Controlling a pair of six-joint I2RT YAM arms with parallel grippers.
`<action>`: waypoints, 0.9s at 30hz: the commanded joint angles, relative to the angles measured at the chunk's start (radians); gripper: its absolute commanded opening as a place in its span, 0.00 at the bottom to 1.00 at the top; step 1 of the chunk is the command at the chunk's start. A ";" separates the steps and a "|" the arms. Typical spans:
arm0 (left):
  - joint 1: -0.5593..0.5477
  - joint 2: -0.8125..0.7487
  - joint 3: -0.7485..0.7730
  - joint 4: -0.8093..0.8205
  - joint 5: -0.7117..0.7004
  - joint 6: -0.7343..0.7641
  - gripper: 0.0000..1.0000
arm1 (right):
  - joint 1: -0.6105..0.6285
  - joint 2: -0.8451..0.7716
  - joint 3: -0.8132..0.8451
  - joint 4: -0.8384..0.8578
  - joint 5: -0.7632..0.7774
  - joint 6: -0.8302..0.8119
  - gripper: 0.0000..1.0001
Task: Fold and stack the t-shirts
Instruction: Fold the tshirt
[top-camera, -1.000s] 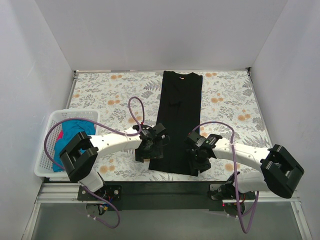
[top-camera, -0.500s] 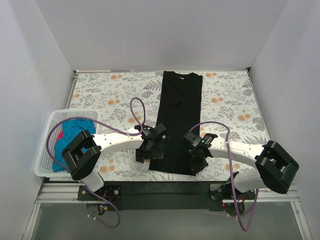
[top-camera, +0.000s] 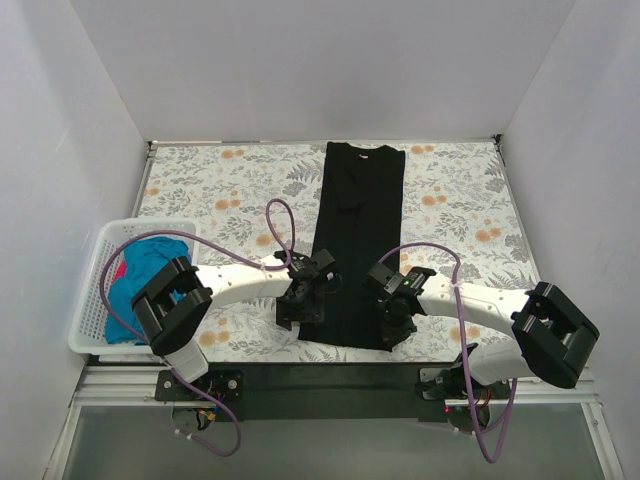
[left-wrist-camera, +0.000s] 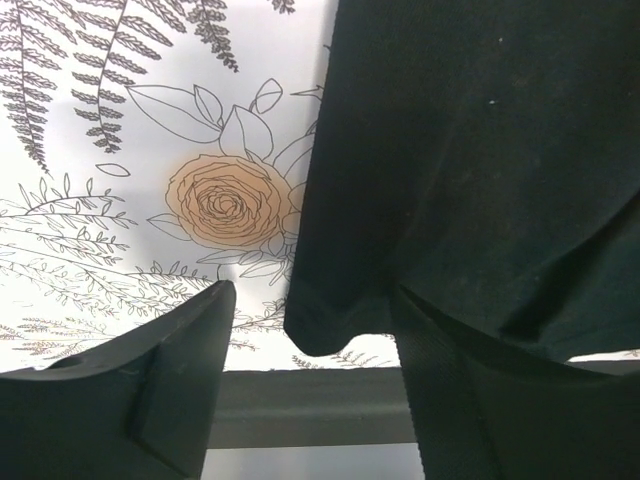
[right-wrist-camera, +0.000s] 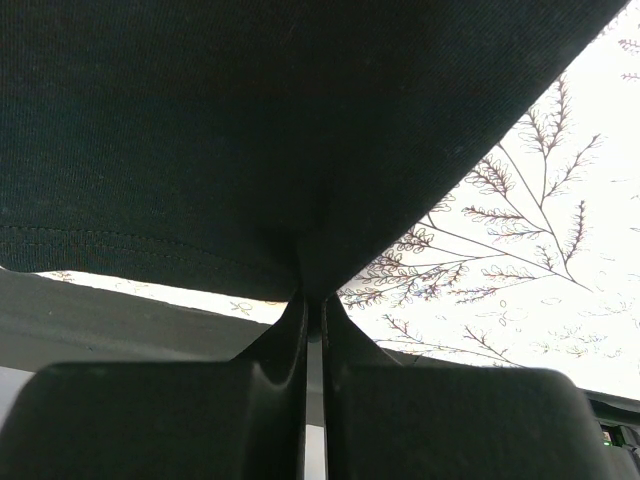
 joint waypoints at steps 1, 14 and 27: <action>0.004 -0.002 0.016 0.000 0.013 0.012 0.58 | 0.003 -0.003 0.010 -0.022 0.050 -0.008 0.01; -0.017 0.053 -0.001 -0.015 0.048 0.030 0.48 | 0.003 -0.007 0.016 -0.026 0.052 -0.010 0.01; -0.037 -0.002 -0.047 -0.061 0.050 -0.002 0.00 | 0.003 -0.039 0.047 -0.041 0.020 -0.031 0.01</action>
